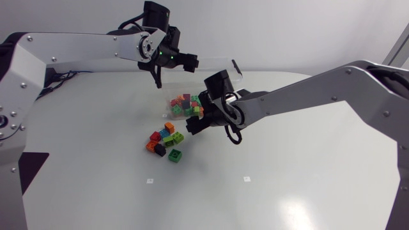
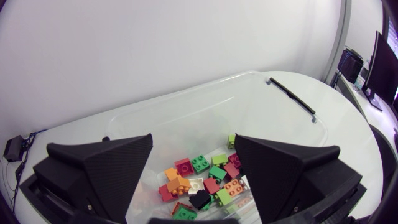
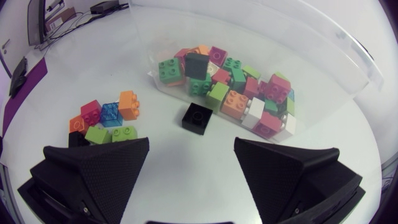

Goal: Place the duplo bricks in the container

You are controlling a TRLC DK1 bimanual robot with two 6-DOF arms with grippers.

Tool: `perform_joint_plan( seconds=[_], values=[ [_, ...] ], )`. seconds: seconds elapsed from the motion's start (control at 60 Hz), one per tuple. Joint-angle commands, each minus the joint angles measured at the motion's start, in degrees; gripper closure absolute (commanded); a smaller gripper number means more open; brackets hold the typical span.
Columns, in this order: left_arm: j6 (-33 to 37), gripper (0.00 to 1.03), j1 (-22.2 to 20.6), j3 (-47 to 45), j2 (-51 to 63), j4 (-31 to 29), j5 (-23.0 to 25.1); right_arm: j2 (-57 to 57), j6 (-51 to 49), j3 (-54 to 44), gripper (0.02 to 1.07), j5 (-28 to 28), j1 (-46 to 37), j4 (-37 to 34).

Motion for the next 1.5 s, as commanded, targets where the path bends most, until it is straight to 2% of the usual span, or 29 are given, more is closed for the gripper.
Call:
perform_joint_plan(
  seconds=[0.0,0.133,0.283,0.517,0.983,1.167,1.233,1.483],
  values=[
    [-0.51,0.05,0.47,-3.72,-3.86,0.37,0.02,2.38,1.42,2.17,0.14,0.99,0.85,-0.98],
    [0.02,0.06,1.61,-9.52,-8.78,-0.16,0.02,5.98,2.91,6.04,0.13,4.59,1.73,-4.76],
    [1.16,0.06,2.49,-15.68,-13.35,-0.95,0.11,8.27,4.85,10.87,0.13,4.68,1.29,-10.3],
    [1.95,0.06,3.63,-23.85,-19.06,-0.86,1.95,11.7,6.87,16.23,0.13,4.68,0.68,-14.96],
    [2.48,0.06,6.62,-30.62,-25.39,-0.6,5.73,17.67,11.26,26.25,0.14,6.26,1.47,-22.6],
    [2.83,0.06,7.41,-32.02,-26.62,-0.51,6.44,19.61,12.58,30.3,0.32,6.44,1.29,-25.42],
    [2.92,0.06,7.68,-32.11,-26.8,-0.51,6.7,20.22,12.67,31.44,0.45,6.79,1.2,-25.94],
    [2.92,0.06,8.73,-32.11,-27.76,-0.51,7.84,23.74,13.99,39.0,0.46,7.05,1.03,-34.03]
  ],
)
